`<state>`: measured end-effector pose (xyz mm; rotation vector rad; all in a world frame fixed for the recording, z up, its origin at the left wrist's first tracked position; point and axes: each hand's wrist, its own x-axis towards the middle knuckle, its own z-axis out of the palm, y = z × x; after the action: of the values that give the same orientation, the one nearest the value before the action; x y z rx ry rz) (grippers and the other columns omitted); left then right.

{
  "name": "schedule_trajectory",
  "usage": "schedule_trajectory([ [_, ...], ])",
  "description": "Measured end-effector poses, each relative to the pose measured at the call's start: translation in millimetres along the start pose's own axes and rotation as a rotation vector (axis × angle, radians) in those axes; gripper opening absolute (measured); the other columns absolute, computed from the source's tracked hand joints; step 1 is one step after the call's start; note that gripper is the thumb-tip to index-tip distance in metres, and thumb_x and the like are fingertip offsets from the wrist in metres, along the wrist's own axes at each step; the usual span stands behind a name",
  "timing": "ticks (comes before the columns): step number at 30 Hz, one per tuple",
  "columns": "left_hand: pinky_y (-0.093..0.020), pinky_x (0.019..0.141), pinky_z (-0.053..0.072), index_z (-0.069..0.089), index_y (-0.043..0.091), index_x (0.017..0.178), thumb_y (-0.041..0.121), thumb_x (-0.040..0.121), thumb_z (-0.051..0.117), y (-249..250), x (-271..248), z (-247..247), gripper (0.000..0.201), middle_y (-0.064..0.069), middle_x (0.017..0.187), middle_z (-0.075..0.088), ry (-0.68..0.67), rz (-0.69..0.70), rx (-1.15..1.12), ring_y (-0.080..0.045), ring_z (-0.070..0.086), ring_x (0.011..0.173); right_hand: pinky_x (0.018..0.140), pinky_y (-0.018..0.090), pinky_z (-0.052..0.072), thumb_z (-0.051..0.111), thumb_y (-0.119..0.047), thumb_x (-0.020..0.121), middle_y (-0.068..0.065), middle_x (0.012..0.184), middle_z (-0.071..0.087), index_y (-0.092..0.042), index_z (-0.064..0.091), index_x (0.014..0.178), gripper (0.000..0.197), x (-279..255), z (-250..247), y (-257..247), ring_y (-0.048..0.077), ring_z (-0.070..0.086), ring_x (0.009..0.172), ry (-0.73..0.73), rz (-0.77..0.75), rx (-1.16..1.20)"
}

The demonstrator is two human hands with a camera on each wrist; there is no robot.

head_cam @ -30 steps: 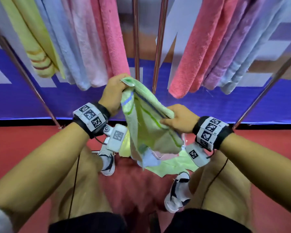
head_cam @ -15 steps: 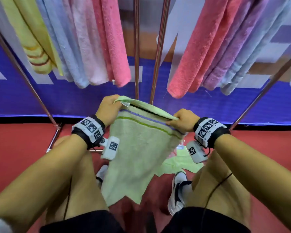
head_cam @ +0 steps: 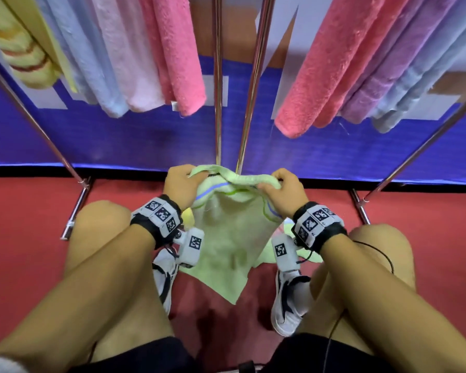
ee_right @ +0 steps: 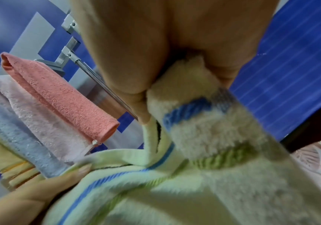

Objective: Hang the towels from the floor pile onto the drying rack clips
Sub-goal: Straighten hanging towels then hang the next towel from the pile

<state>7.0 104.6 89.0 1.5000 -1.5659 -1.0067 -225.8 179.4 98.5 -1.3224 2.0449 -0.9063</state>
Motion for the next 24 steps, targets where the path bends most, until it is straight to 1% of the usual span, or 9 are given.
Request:
schedule_trajectory([
  [5,-0.029,0.062,0.038,0.065,-0.005,0.076,0.016,0.09,0.066,4,-7,32,0.025,-0.015,0.07,0.058,-0.222,0.003,0.009,-0.016,0.045,0.064,0.061,0.019,0.045,0.077,-0.01,0.078,0.0,0.071,0.061,-0.004,0.069,0.088,0.014,-3,23,-11,0.008,0.052,0.061,-0.17,0.047,0.182],
  [8,-0.027,0.06,0.039,0.065,-0.01,0.083,0.013,0.094,0.061,11,-11,45,0.026,-0.012,0.074,0.057,-0.285,-0.059,-0.047,-0.016,0.046,0.066,0.076,0.039,0.055,0.079,-0.011,0.077,0.008,0.079,0.066,-0.003,0.069,0.091,0.019,2,29,-15,0.019,0.061,0.071,-0.21,0.127,0.303],
  [10,-0.024,0.055,0.036,0.061,-0.012,0.081,0.012,0.096,0.058,15,-14,50,0.028,-0.012,0.073,0.052,-0.283,-0.076,-0.089,-0.017,0.044,0.065,0.08,0.043,0.056,0.079,-0.009,0.077,0.012,0.085,0.067,-0.004,0.065,0.094,0.022,2,32,-14,0.022,0.063,0.075,-0.213,0.154,0.351],
  [13,-0.017,0.048,0.032,0.054,0.005,0.066,0.014,0.097,0.057,17,-14,53,0.032,-0.005,0.063,0.046,-0.235,-0.062,-0.086,-0.007,0.039,0.052,0.076,0.035,0.053,0.08,-0.012,0.077,0.008,0.093,0.063,-0.013,0.059,0.105,0.034,3,33,-10,0.017,0.06,0.075,-0.131,0.181,0.399],
  [15,-0.013,0.049,0.033,0.057,0.01,0.066,0.015,0.096,0.061,14,-13,53,0.03,0.001,0.06,0.049,-0.186,-0.053,-0.082,-0.001,0.04,0.046,0.074,0.031,0.053,0.081,-0.018,0.076,0.009,0.103,0.062,-0.02,0.055,0.113,0.044,2,30,-8,0.017,0.061,0.079,-0.072,0.195,0.412],
  [17,-0.009,0.053,0.038,0.067,0.009,0.077,0.016,0.091,0.069,13,-11,50,0.016,0.003,0.066,0.059,-0.112,-0.068,-0.114,0.003,0.049,0.051,0.055,0.031,0.055,0.079,-0.013,0.078,0.018,0.104,0.064,-0.02,0.052,0.107,0.04,1,27,-6,0.02,0.064,0.065,-0.077,0.218,0.501],
  [20,-0.016,0.051,0.045,0.068,0.011,0.079,0.019,0.083,0.078,11,-10,48,0.013,0.002,0.066,0.064,-0.023,-0.135,-0.193,-0.006,0.056,0.055,0.039,0.027,0.049,0.071,0.002,0.084,0.019,0.087,0.059,-0.013,0.047,0.103,0.034,-4,24,-11,0.017,0.058,0.045,-0.171,0.244,0.636],
  [22,-0.023,0.05,0.048,0.066,0.013,0.078,0.016,0.084,0.077,13,-14,48,0.013,-0.002,0.066,0.064,-0.069,-0.174,-0.259,-0.013,0.058,0.056,0.041,0.028,0.052,0.066,0.009,0.085,0.013,0.079,0.056,-0.012,0.046,0.1,0.033,-9,24,-15,0.017,0.061,0.048,-0.234,0.223,0.715],
  [24,-0.031,0.06,0.053,0.067,0.015,0.083,0.009,0.088,0.072,16,-21,48,0.009,-0.003,0.075,0.069,-0.196,-0.187,-0.343,-0.017,0.063,0.066,0.047,0.031,0.056,0.062,0.013,0.086,0.011,0.076,0.058,-0.011,0.046,0.096,0.031,-13,26,-17,0.018,0.065,0.054,-0.281,0.2,0.777],
])
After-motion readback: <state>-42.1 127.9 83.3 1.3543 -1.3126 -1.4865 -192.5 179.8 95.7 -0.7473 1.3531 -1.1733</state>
